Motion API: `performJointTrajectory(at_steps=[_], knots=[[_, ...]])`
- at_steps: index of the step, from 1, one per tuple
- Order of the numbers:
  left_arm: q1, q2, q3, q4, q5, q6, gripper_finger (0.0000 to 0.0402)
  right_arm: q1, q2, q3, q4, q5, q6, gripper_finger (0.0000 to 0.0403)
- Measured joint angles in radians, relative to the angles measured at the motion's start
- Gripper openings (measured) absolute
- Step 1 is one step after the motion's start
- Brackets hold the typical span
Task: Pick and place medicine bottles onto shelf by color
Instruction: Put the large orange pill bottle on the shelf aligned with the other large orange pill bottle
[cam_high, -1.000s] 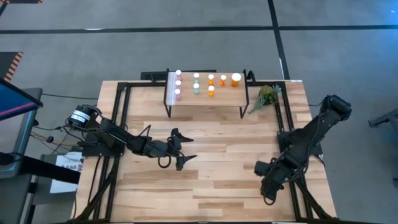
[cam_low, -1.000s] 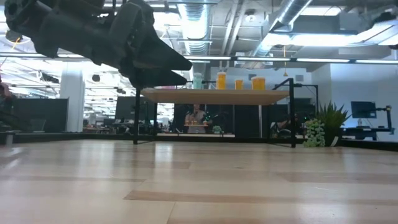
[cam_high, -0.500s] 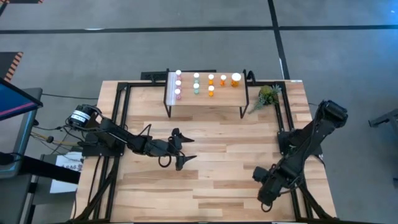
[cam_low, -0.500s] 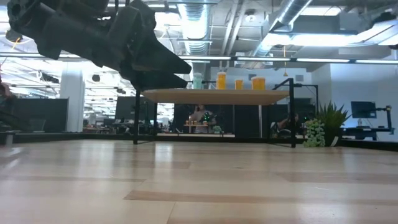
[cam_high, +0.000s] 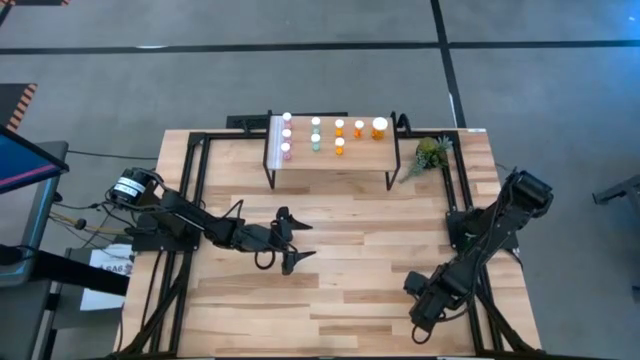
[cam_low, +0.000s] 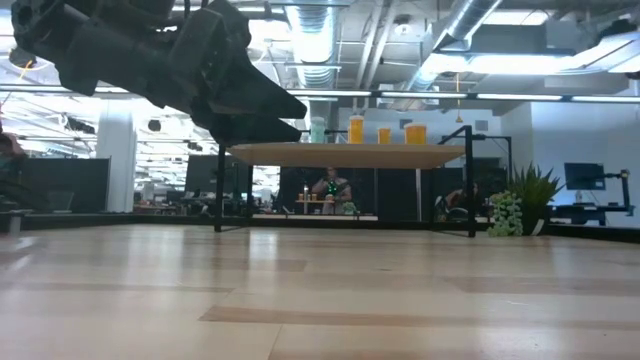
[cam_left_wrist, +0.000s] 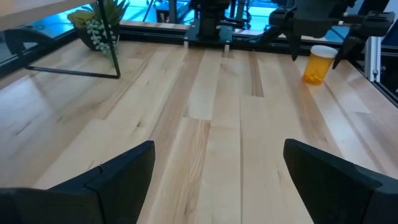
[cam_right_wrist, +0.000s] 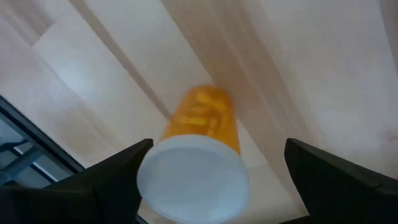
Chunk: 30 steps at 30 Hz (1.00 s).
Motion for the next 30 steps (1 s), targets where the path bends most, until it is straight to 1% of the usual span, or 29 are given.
performJointTrajectory(at_steps=[3,6,14,22,26,30], knots=[[0.000,0.000,0.000,0.000,0.000,0.000,0.0344,-0.006,-0.004,0.000,0.002,0.001,-0.020,0.0376],[0.000,0.000,0.000,0.000,0.000,-0.001,0.0344,-0.007,-0.020,0.000,0.006,0.004,-0.023,0.0358],[0.000,0.000,0.000,0.000,-0.001,-0.002,0.0344,-0.006,-0.021,0.000,0.009,0.004,-0.051,0.0281],[0.000,0.000,0.000,0.000,-0.001,-0.002,0.0344,-0.013,-0.022,0.000,0.008,0.003,-0.059,0.0231],[0.000,0.000,0.000,0.000,-0.001,-0.002,0.0344,-0.026,-0.023,0.000,0.009,0.002,-0.075,0.0213],[0.000,0.000,0.000,0.000,-0.001,-0.003,0.0344,-0.042,-0.023,0.000,0.009,-0.001,-0.105,0.0213]])
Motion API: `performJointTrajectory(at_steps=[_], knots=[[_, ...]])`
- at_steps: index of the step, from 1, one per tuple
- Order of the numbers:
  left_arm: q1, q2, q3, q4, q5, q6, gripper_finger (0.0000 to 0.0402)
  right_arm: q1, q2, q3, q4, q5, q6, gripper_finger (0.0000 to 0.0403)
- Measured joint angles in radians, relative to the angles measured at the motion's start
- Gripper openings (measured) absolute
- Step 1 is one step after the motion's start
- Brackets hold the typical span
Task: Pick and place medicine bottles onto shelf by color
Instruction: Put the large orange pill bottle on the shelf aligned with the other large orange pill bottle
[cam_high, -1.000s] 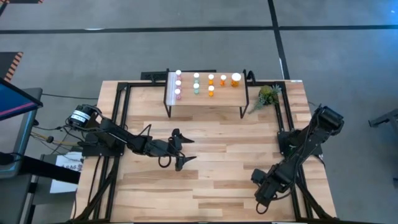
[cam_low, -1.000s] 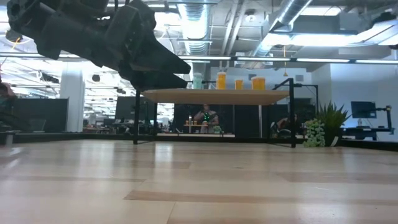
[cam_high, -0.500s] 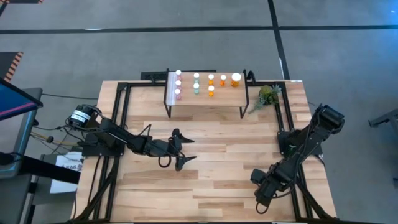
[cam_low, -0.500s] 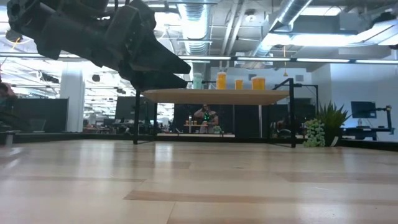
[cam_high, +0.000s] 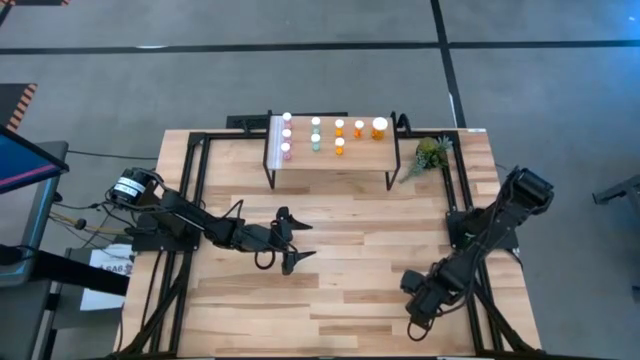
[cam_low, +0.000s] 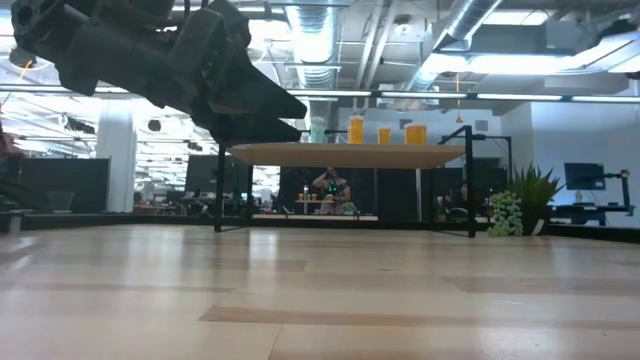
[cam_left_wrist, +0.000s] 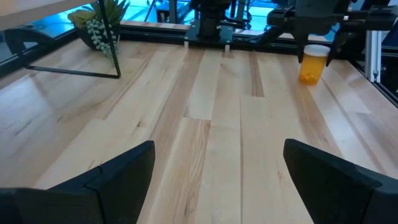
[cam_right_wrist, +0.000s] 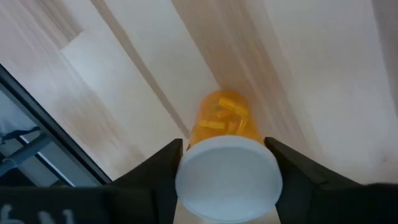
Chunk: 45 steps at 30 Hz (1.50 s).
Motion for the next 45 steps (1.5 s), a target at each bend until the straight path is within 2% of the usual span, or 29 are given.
performJointTrajectory(at_steps=[6,13,22,31,40,45], knots=[[0.000,0.000,0.000,0.000,0.000,-0.001,0.0344,-0.049,0.000,0.000,0.000,0.001,-0.066,0.0231],[0.000,0.000,0.000,0.000,-0.001,-0.009,0.0344,-0.173,0.001,0.056,-0.021,0.001,-0.255,0.0215],[0.000,0.000,0.000,-0.002,0.000,-0.020,0.0344,-0.400,0.001,0.218,-0.169,0.004,-0.592,0.0228],[0.000,0.000,0.000,-0.010,0.000,-0.042,0.0344,-0.665,0.001,0.396,-0.352,0.006,-0.897,0.0220],[-0.002,0.000,0.000,-0.009,0.000,-0.050,0.0344,-0.933,0.001,0.610,-0.552,0.008,-1.122,0.0225],[-0.004,0.000,0.000,-0.009,-0.001,-0.058,0.0344,-1.079,0.001,0.714,-0.585,0.009,-1.209,0.0223]])
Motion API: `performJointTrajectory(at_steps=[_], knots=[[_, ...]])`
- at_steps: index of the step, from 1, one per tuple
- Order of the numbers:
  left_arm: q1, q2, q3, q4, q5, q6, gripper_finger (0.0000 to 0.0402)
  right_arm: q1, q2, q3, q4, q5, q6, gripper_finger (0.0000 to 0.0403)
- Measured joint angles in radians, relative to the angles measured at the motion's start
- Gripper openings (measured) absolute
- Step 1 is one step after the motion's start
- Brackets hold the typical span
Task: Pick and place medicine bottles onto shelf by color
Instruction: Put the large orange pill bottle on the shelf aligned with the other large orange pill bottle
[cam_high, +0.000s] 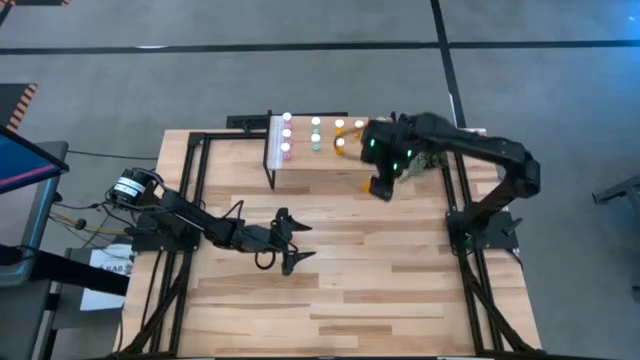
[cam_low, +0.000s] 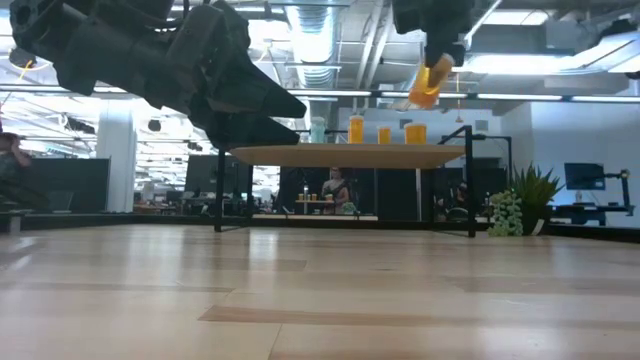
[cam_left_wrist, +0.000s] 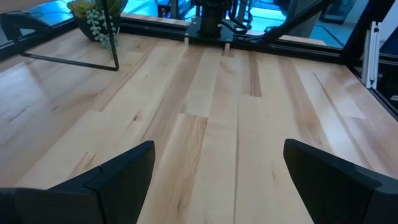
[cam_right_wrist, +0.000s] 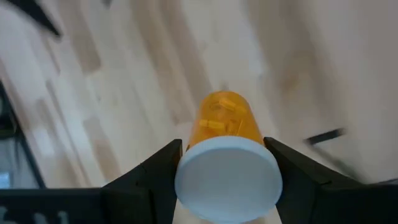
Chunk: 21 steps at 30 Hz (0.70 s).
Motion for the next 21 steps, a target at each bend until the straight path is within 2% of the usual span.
performJointTrajectory(at_steps=[6,12,21], knots=[[0.000,0.000,0.000,0.000,0.000,-0.011,0.0344,-0.151,0.004,0.069,0.000,0.001,-0.071,0.0227],[0.000,0.000,0.000,0.001,0.000,-0.018,0.0344,-0.279,0.034,0.077,-0.012,0.021,-0.093,0.0226],[0.000,0.000,0.000,0.001,0.000,-0.018,0.0344,-0.365,0.121,0.077,-0.054,0.022,-0.140,0.0226]])
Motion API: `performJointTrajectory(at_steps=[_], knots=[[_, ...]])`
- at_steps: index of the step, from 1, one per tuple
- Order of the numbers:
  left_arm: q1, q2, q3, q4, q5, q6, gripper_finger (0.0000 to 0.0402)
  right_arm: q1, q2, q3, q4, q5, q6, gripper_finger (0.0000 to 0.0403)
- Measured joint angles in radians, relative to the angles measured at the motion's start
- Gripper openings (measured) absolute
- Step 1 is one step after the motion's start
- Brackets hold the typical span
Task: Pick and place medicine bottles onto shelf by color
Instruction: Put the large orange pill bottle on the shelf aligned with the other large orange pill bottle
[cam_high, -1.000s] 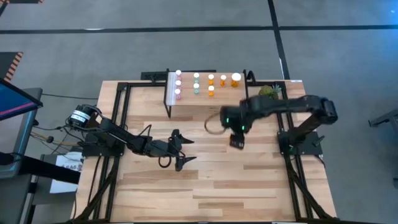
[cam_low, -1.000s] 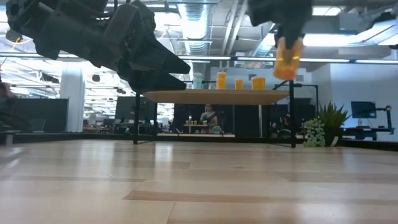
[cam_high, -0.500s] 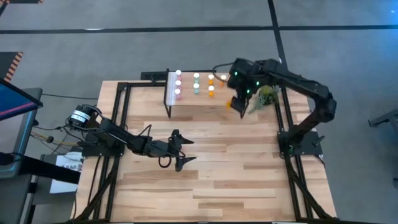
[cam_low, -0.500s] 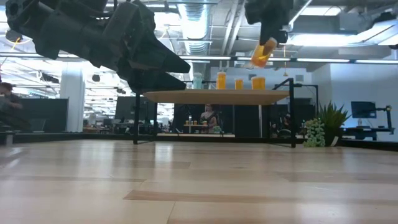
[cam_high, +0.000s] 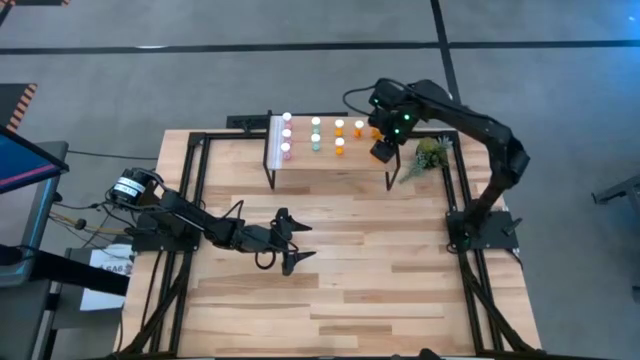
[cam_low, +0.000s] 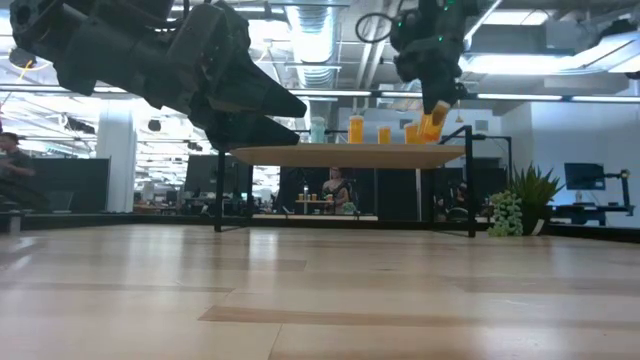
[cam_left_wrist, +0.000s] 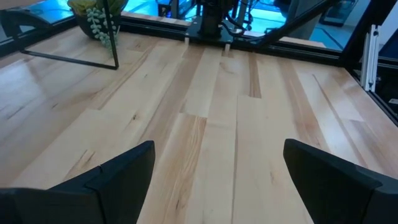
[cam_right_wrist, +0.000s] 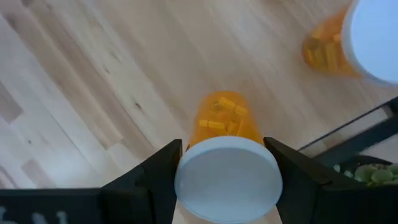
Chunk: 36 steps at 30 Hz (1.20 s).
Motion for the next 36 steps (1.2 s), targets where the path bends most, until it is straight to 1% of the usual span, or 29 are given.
performJointTrajectory(at_steps=[9,14,36], knots=[[0.000,0.000,0.000,-0.004,0.000,0.000,0.0344,-0.007,0.046,0.000,0.014,0.012,-0.012,0.0227],[0.000,0.000,0.000,-0.006,0.000,0.000,0.0344,-0.010,0.046,0.000,0.035,0.060,-0.019,0.0228],[0.000,0.000,0.000,-0.015,0.000,0.000,0.0344,-0.017,0.045,0.000,0.056,0.061,-0.019,0.0230]])
